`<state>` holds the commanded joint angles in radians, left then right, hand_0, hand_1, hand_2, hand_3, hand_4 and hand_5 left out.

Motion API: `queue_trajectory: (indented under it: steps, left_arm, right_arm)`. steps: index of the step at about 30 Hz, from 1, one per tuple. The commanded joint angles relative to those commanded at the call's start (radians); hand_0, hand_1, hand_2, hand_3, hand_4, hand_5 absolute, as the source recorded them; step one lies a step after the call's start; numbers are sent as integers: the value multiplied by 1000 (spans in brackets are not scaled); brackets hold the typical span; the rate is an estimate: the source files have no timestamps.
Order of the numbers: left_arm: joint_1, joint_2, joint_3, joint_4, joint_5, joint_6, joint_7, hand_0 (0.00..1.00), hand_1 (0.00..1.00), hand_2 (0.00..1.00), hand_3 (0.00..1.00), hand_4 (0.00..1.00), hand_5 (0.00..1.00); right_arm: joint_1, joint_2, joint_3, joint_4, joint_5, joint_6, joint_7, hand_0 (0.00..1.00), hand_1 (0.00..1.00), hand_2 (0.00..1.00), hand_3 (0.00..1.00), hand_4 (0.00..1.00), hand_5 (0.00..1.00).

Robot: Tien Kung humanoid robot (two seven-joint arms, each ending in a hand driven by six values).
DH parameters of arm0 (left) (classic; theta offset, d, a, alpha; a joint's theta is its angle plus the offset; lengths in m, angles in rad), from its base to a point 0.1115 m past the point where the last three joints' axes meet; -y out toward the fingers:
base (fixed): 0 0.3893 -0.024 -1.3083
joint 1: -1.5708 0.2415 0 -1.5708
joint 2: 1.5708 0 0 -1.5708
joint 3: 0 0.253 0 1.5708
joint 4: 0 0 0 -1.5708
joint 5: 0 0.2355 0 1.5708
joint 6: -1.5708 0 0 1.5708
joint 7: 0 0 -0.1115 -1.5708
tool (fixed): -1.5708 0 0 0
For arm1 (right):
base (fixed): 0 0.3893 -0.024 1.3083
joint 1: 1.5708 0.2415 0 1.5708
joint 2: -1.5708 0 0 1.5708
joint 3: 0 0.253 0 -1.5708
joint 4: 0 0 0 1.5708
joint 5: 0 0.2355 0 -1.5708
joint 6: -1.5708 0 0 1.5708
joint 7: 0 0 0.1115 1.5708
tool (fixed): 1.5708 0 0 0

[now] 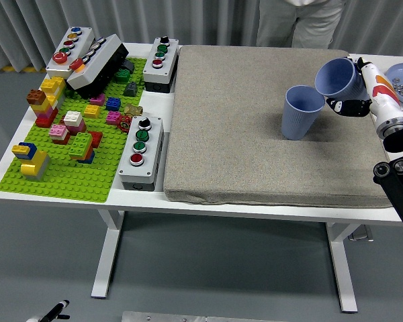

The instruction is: Pick cup pour cup place

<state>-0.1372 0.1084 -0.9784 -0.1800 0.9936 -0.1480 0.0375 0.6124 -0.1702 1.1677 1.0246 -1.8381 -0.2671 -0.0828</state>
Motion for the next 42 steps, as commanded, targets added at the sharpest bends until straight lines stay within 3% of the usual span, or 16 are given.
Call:
queue_trajectory:
  steps: [23,42]
  left_arm:
    - [-4,0,-4,0,2,0,-1,860,814,886,786,647,998]
    - [-4,1,-4,0,1,1,0,861,814,886,785,650,998]
  right_arm:
    - [2,-1,7,43,-184,18,-52,765,639,510,622,710,24]
    - [-1,1,-3,84,-260,46,-103,765,640,509,621,702,15]
